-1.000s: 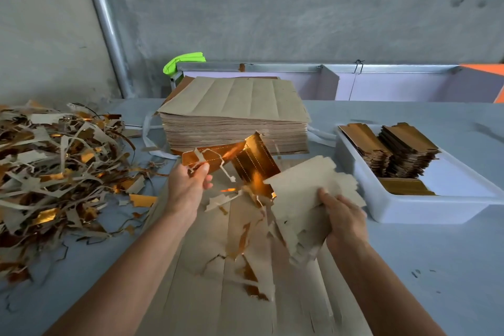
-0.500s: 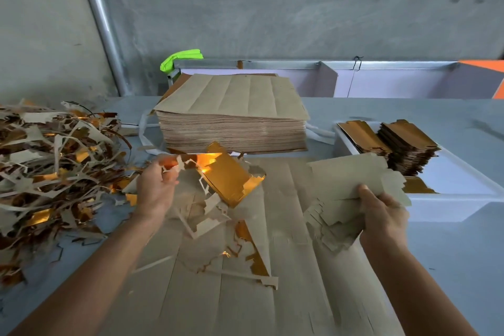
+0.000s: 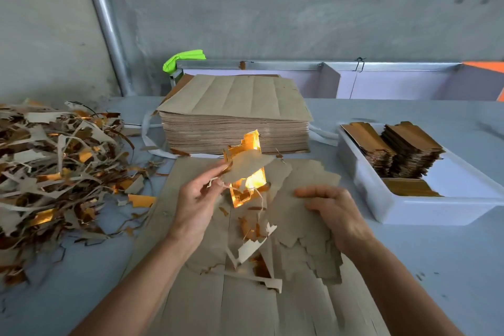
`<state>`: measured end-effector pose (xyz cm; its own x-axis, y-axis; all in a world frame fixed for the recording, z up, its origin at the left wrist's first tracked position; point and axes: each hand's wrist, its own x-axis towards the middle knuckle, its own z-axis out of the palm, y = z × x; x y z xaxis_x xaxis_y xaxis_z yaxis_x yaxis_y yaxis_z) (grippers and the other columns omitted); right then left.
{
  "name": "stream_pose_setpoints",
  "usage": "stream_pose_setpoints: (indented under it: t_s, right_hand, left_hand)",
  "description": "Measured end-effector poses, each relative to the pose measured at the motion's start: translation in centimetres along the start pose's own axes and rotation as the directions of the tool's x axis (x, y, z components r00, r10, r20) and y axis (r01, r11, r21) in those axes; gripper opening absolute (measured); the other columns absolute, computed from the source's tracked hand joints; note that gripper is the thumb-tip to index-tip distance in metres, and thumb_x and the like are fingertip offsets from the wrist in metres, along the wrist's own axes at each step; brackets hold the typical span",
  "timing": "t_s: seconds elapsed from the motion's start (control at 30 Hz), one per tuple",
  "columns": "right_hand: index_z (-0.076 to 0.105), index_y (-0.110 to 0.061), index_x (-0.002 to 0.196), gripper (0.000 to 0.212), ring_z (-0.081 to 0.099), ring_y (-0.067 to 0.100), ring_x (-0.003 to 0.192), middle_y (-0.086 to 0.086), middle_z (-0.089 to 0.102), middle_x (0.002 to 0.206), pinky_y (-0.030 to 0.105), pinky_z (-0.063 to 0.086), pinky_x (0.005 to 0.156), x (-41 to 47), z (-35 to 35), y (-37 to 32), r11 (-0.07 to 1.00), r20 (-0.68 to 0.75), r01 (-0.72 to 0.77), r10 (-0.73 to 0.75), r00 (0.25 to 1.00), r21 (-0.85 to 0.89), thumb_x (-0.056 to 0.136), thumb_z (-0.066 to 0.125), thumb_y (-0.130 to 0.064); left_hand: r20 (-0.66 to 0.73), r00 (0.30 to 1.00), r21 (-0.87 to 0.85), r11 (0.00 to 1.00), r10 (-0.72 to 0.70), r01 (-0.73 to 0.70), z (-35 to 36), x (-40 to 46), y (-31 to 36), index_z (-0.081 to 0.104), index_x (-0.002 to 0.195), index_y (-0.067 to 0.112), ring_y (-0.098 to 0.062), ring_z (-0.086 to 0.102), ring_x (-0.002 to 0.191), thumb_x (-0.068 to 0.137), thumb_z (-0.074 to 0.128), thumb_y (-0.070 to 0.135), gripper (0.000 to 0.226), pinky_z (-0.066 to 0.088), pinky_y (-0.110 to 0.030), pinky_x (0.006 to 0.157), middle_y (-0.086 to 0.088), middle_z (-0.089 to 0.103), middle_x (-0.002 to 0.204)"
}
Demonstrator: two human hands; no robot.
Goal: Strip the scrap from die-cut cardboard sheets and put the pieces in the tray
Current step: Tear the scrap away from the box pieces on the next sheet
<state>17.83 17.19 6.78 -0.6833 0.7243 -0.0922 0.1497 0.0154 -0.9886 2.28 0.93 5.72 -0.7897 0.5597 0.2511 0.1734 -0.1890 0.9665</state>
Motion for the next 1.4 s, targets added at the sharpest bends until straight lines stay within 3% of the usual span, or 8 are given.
stream_pose_setpoints:
  t_s: [0.23,0.33,0.43,0.53,0.67,0.83,1.03,1.4]
  right_hand:
    - [0.076,-0.01,0.072,0.026,0.07,0.029,0.077,0.011,0.074,0.079,0.039,0.058,0.073,-0.2,2.0,-0.6,0.986,0.118,-0.15,0.142,0.983,0.068,0.08,0.071,-0.035]
    - [0.071,-0.002,0.083,0.022,0.07,0.027,0.065,0.015,0.073,0.075,0.034,0.058,0.059,-0.3,2.6,-0.9,0.949,0.11,-0.221,0.201,0.973,0.223,0.08,0.074,-0.023]
    - [0.069,0.0,0.086,0.01,0.071,0.024,0.06,0.013,0.073,0.073,0.03,0.056,0.05,-0.4,2.3,-0.8,0.96,0.063,-0.169,0.158,0.985,0.225,0.082,0.071,-0.01]
    - [0.071,-0.003,0.089,0.012,0.071,0.027,0.074,0.012,0.074,0.082,0.04,0.06,0.068,-0.2,1.9,-0.4,0.999,-0.019,-0.049,0.049,0.999,-0.022,0.084,0.07,-0.013]
    - [0.071,-0.006,0.088,0.018,0.07,0.021,0.077,0.008,0.073,0.086,0.039,0.059,0.073,-0.6,2.7,-0.4,0.952,0.032,0.054,-0.046,0.998,-0.301,0.083,0.072,-0.023]
    - [0.071,-0.013,0.09,0.017,0.068,0.012,0.077,0.001,0.071,0.088,0.02,0.055,0.06,-1.1,3.3,-0.6,0.839,0.11,0.165,-0.126,0.986,-0.518,0.082,0.072,-0.029]
    - [0.056,-0.013,0.056,0.029,0.06,0.016,0.056,0.002,0.063,0.062,0.02,0.045,0.042,-0.7,1.7,0.7,0.995,-0.097,-0.1,0.098,0.99,-0.019,0.078,0.074,-0.008]
    - [0.06,-0.002,0.079,0.004,0.065,0.028,0.06,0.017,0.067,0.072,0.033,0.057,0.055,-0.3,-1.5,2.5,0.961,-0.256,-0.182,0.233,0.938,0.208,0.081,0.061,0.001]
  left_hand:
    - [0.216,0.97,0.013,0.994,0.107,-0.113,1.0,-1.7,-1.2,0.068,0.11,0.027,-0.001,0.044,0.129,0.09,0.053,0.002,0.036,0.036,-0.022,0.108,0.012,0.058,0.131]
    - [0.359,0.93,0.012,0.996,0.081,-0.091,0.9,-1.9,-1.5,0.072,0.106,0.025,-0.004,0.044,0.13,0.089,0.053,-0.005,0.039,0.041,-0.021,0.102,0.012,0.057,0.133]
    - [0.391,0.918,-0.084,0.991,-0.062,0.103,0.2,-1.5,-1.3,0.073,0.104,0.013,-0.015,0.054,0.123,0.075,0.058,-0.007,0.039,0.049,-0.027,0.095,-0.001,0.064,0.125]
    - [0.365,0.9,-0.268,0.899,-0.237,0.345,-0.4,-0.8,-0.3,0.062,0.11,0.002,-0.032,0.06,0.113,0.077,0.061,0.012,0.035,0.053,-0.043,0.09,-0.018,0.067,0.115]
    - [0.205,0.917,0.209,0.931,-0.341,0.299,1.0,-0.6,0.9,0.063,0.103,0.019,-0.014,0.068,0.091,0.056,0.071,0.06,0.063,0.054,-0.035,0.083,0.002,0.072,0.098]
    - [0.095,0.982,0.443,0.891,-0.162,0.104,3.1,-0.6,0.1,0.063,0.079,0.015,-0.009,0.056,0.067,0.079,0.073,0.033,0.021,0.044,-0.019,0.065,0.006,0.061,0.071]
    - [-0.159,0.932,0.0,0.944,-0.325,0.329,2.7,-0.4,-0.3,0.067,0.082,0.006,-0.016,0.066,0.058,0.095,0.053,0.01,0.02,0.056,-0.027,0.054,-0.009,0.072,0.072]
    - [-0.132,0.911,-0.584,0.773,-0.391,0.247,-1.2,2.6,1.6,0.054,0.09,0.005,-0.024,0.069,0.085,0.1,0.041,0.008,0.016,0.055,-0.03,0.064,-0.009,0.06,0.093]
